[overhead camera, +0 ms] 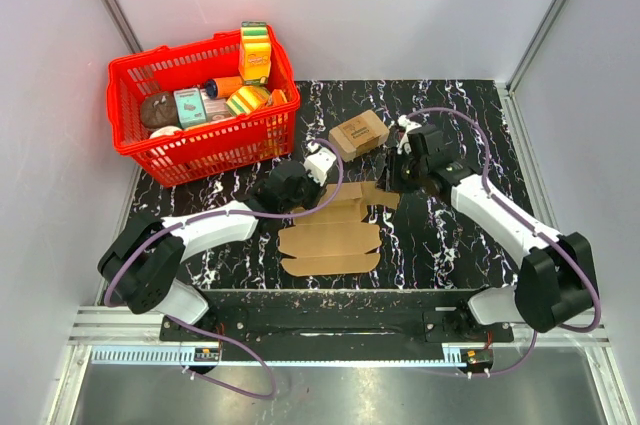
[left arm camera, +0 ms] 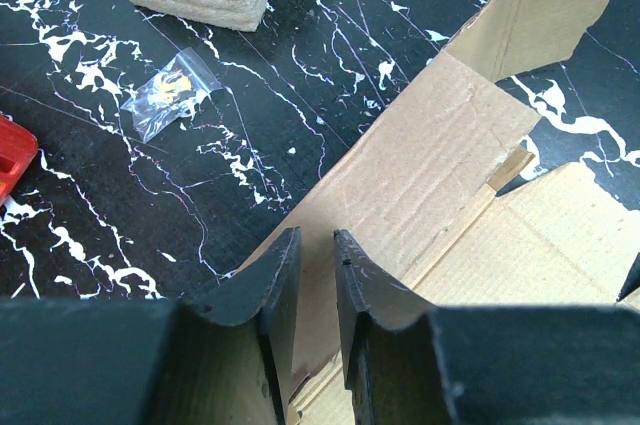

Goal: Fold the paper box

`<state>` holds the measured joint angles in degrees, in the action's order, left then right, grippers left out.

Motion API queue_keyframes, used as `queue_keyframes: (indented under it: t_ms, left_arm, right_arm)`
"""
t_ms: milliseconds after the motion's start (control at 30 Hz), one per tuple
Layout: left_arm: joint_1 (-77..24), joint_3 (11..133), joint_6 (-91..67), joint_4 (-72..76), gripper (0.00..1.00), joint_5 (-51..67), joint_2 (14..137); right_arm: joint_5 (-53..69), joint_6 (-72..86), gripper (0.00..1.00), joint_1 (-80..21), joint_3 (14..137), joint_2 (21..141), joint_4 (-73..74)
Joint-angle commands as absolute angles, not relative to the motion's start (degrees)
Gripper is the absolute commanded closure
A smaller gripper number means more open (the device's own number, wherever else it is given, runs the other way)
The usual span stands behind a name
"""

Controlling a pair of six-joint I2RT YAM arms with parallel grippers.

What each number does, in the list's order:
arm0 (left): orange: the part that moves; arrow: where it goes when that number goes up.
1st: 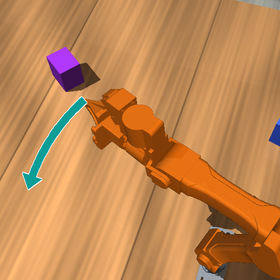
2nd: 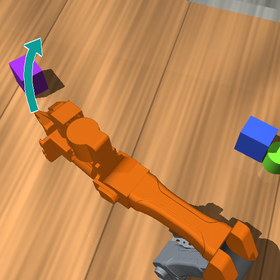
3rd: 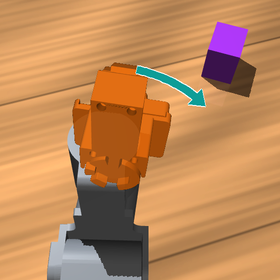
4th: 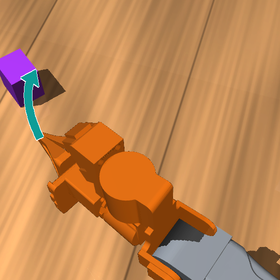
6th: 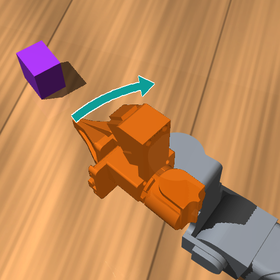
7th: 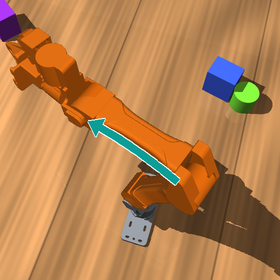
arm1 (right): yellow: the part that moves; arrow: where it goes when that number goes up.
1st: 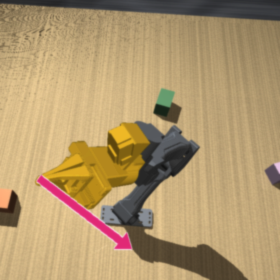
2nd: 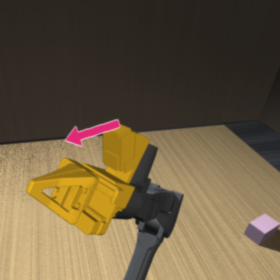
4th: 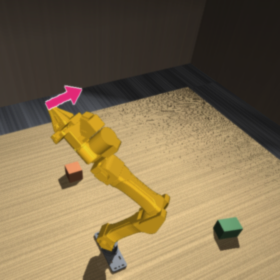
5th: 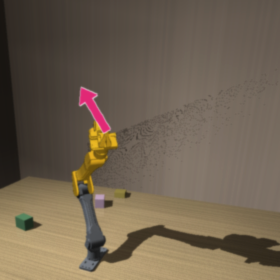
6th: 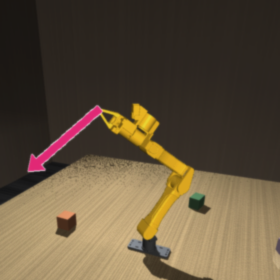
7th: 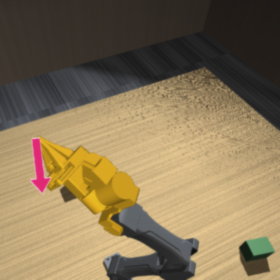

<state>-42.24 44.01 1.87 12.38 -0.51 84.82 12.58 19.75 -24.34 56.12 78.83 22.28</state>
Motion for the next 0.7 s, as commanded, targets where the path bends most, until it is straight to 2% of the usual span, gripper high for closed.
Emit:
queue_keyframes:
  t_ms: [0, 200, 400, 667]
  left_arm:
    - [-42.4, 45.1, 1.9, 11.3, 0.75, 1.1, 85.5]
    - [-42.5, 45.1, 1.9, 11.3, 0.75, 1.2, 85.6]
    - [-42.5, 45.1, 1.8, 11.3, 0.75, 1.4, 85.5]
    - [-42.4, 45.3, 1.8, 11.3, 0.76, 1.6, 85.8]
  right_arm:
    - [2.5, 14.8, 0.63, -24.2, 61.2, 78.1, 31.2]
    - [0.6, 9.0, 0.56, -24.0, 64.9, 81.7, 35.2]
    - [0.7, 2.4, 0.42, -23.5, 65.6, 84.4, 34.3]
    - [1.3, -1.6, 0.42, -23.2, 66.1, 86.5, 31.7]
